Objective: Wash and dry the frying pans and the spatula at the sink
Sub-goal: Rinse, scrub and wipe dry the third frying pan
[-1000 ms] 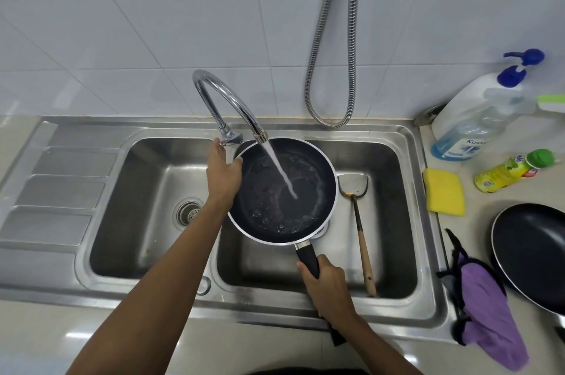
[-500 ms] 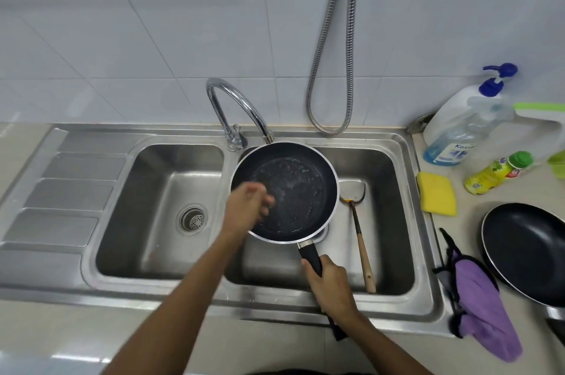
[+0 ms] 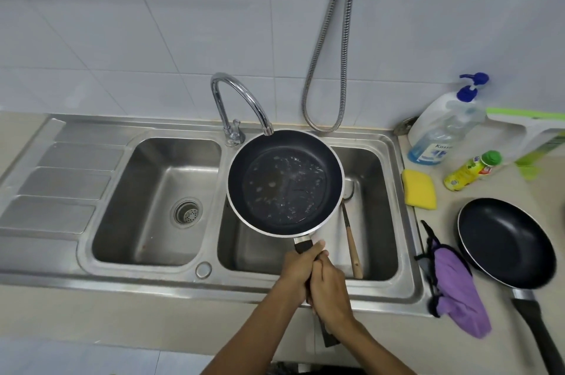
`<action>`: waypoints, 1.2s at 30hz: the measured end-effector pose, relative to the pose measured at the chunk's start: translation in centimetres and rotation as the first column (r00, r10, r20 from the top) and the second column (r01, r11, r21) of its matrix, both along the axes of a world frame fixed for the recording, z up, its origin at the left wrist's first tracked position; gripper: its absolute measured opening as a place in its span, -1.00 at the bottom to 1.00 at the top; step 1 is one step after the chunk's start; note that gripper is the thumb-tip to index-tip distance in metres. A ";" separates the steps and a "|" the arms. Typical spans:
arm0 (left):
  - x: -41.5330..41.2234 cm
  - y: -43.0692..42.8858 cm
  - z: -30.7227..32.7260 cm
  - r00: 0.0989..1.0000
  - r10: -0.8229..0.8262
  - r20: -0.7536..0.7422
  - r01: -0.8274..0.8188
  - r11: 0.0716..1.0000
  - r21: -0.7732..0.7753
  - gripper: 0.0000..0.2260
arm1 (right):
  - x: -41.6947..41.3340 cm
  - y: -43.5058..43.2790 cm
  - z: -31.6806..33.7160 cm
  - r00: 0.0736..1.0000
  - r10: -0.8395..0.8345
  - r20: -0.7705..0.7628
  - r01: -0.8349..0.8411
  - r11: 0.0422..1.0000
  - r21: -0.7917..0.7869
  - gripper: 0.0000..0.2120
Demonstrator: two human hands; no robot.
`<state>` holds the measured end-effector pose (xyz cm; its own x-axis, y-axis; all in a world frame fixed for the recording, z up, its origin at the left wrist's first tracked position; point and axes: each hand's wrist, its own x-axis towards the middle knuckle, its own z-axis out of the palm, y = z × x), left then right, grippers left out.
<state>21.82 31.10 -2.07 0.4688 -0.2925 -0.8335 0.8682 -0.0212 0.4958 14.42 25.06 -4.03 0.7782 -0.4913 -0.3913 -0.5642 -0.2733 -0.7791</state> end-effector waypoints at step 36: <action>0.7 2.3 2.4 0.938 -0.164 0.306 0.049 0.935 0.351 -0.72 | 20.1 -11.5 4.7 0.666 0.673 -0.321 -0.566 0.176 -0.805 -0.73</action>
